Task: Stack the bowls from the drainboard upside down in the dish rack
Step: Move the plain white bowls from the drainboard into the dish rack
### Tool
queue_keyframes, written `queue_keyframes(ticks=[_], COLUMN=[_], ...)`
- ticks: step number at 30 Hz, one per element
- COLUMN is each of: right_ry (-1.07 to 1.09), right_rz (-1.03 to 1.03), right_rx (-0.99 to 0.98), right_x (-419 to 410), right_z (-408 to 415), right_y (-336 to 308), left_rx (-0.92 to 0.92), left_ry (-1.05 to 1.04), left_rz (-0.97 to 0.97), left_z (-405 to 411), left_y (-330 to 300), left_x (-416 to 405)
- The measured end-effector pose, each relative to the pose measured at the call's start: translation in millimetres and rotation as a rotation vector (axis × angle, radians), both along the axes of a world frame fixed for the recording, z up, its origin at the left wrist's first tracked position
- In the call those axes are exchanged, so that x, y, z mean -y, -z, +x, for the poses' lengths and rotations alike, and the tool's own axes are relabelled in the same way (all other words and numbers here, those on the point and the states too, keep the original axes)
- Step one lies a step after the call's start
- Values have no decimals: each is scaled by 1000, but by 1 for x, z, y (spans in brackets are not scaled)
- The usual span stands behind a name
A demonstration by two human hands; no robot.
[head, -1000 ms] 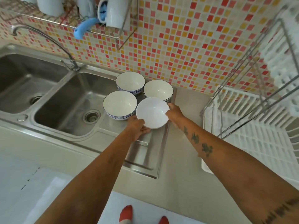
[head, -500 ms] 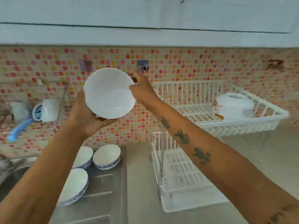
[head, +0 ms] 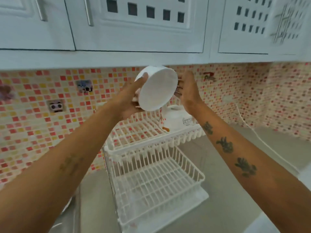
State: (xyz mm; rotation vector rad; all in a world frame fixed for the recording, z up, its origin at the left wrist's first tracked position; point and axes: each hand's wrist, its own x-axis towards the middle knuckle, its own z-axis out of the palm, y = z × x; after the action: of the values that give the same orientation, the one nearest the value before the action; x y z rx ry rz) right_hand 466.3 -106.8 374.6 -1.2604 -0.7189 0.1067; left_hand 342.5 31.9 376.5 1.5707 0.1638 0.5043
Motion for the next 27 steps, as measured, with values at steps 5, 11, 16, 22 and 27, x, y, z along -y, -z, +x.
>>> queue_keyframes(ticks=[5,11,16,22,27], right_ry=[70,161,188,100,72], right_rz=[-199,-387,-400,-467,-563], right_rx=[18,-35,-97,-146,-128], right_x=[16,14,13,12,11], right_z=[48,84,103,114,113], right_y=[8,25,54,66,67], left_rx=[82,54,-10,-59,-177], left_ry=[-166,-268,-244,-215,-155], left_rz=[452,830,884,964,1009], left_z=[61,113,132,134,130], left_y=[11,46,71,85,89], left_x=[14,19,22,12,9])
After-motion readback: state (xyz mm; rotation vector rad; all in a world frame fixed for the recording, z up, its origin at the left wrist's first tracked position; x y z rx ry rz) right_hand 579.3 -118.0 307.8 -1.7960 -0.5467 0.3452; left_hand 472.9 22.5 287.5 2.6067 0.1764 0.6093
